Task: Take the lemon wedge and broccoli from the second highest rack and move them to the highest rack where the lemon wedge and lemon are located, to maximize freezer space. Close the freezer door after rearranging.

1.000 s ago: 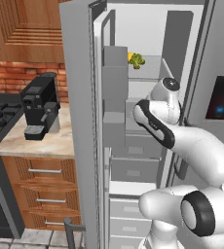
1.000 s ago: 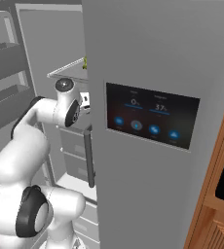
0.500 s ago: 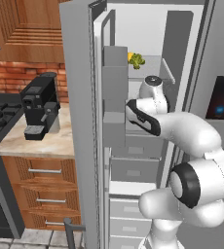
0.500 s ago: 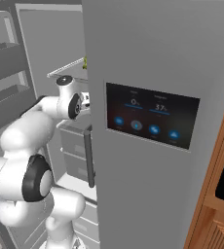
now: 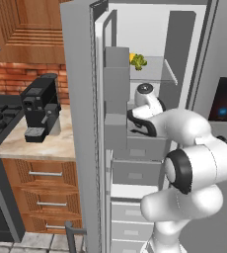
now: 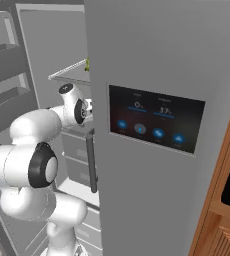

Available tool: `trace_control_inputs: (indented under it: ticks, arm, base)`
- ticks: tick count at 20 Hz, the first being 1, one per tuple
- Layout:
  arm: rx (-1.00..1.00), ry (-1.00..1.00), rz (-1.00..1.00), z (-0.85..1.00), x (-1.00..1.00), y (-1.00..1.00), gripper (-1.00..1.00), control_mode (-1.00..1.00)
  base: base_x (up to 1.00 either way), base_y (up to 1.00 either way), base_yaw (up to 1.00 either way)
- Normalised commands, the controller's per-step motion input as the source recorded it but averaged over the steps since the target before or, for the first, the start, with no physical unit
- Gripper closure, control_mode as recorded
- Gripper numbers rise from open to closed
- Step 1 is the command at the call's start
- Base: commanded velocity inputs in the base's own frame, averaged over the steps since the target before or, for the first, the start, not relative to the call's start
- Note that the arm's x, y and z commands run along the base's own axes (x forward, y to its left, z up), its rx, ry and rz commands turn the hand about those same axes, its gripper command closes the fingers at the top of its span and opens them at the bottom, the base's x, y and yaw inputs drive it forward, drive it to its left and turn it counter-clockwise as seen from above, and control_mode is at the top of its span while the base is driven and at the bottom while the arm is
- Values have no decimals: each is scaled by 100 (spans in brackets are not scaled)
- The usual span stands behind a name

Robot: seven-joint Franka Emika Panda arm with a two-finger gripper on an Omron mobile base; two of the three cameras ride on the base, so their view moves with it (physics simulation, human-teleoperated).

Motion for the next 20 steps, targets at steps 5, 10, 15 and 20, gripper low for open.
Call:
trace_control_inputs:
  ticks: [5, 10, 15, 20]
  arm:
    - [0, 0, -10, -1, 43, -27, -100, -100]
    - [0, 0, -9, -13, 37, -24, -100, -100]
    - [0, 0, -8, 0, 34, -25, -100, -100]
    - [0, 1, -2, -4, 42, -24, -100, -100]
  base:
    - [0, 0, 0]
    - [0, 0, 0]
    - [0, 0, 0]
    - [0, 0, 0]
